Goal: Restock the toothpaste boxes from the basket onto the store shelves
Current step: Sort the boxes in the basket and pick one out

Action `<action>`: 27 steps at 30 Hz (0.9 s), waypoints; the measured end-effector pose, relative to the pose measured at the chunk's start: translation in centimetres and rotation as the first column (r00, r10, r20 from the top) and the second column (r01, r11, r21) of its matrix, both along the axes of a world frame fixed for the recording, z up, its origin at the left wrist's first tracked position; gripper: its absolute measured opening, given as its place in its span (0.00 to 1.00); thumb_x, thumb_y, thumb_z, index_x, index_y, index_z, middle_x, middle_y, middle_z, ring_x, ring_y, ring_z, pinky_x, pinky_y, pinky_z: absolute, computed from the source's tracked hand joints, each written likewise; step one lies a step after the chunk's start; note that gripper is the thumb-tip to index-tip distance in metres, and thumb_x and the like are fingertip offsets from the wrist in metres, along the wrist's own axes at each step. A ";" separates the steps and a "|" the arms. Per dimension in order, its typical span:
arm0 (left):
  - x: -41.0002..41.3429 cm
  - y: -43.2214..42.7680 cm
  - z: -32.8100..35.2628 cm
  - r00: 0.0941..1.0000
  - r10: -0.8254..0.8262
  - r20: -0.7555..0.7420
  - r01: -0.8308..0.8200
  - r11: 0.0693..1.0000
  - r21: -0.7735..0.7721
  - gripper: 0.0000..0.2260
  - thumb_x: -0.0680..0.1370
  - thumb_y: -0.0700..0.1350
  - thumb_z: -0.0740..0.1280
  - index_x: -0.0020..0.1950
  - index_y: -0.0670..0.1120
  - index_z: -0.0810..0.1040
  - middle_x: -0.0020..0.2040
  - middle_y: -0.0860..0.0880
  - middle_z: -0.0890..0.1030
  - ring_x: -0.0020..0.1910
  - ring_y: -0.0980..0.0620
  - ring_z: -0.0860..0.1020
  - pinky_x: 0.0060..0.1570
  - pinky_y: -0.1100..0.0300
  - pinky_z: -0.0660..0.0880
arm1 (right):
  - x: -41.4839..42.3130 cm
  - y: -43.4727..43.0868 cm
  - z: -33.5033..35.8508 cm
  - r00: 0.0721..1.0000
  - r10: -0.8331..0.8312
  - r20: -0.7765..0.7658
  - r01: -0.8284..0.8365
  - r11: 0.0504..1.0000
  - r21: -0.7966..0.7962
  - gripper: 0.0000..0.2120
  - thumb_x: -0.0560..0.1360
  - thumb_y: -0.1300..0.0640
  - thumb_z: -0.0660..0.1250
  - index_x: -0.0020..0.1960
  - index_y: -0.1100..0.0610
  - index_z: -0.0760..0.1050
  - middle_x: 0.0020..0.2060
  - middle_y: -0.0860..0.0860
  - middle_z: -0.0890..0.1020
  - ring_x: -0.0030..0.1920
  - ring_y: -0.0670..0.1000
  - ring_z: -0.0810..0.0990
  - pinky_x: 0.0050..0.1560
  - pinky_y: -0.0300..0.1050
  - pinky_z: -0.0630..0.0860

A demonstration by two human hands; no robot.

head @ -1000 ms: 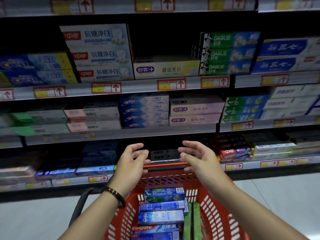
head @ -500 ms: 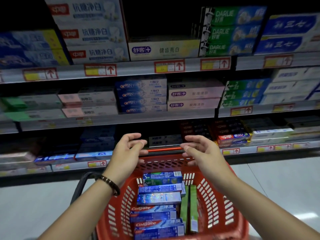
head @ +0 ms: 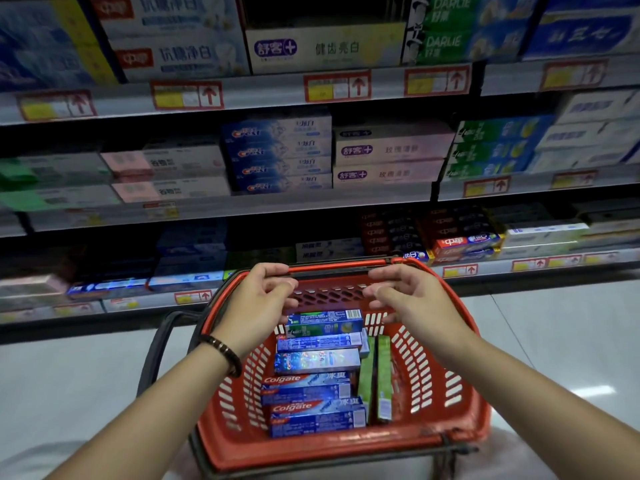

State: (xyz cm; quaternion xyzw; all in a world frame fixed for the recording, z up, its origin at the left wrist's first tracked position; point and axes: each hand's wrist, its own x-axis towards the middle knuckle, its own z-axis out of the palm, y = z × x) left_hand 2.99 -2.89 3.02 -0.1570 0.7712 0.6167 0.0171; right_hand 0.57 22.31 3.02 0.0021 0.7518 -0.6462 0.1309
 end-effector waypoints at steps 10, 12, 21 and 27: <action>0.1 -0.6 -3.8 0.993 -0.014 0.118 0.029 0.991 -0.131 0.08 0.84 0.44 0.67 0.62 0.53 0.75 0.56 0.50 0.84 0.50 0.51 0.86 0.45 0.53 0.83 | 0.4 0.7 -1.4 0.995 -0.016 0.101 0.015 1.000 0.010 0.07 0.82 0.59 0.70 0.60 0.54 0.82 0.48 0.52 0.89 0.52 0.56 0.88 0.48 0.50 0.84; 0.0 -0.5 -4.3 0.990 -0.019 0.138 0.042 0.986 -0.164 0.08 0.84 0.44 0.67 0.62 0.53 0.75 0.54 0.51 0.84 0.50 0.52 0.85 0.48 0.51 0.84 | 0.3 0.8 -1.5 0.993 -0.023 0.113 0.023 1.000 0.003 0.07 0.83 0.59 0.70 0.59 0.54 0.83 0.48 0.52 0.89 0.51 0.56 0.88 0.50 0.52 0.84; -2.2 0.2 -6.6 0.962 0.024 0.273 0.028 0.982 -0.185 0.11 0.83 0.45 0.69 0.64 0.48 0.75 0.54 0.50 0.82 0.50 0.48 0.85 0.47 0.50 0.84 | 0.1 0.7 -1.5 0.992 0.009 0.122 -0.010 1.000 0.002 0.06 0.83 0.59 0.70 0.58 0.54 0.83 0.48 0.51 0.89 0.51 0.56 0.88 0.46 0.47 0.83; -3.6 0.3 -10.3 0.925 0.086 0.371 0.033 0.952 -0.303 0.13 0.80 0.48 0.72 0.62 0.49 0.75 0.50 0.48 0.82 0.46 0.47 0.83 0.46 0.51 0.83 | -0.1 0.9 -1.4 0.992 0.035 0.125 -0.042 0.997 0.059 0.05 0.82 0.59 0.71 0.56 0.53 0.84 0.47 0.51 0.89 0.49 0.54 0.88 0.45 0.46 0.83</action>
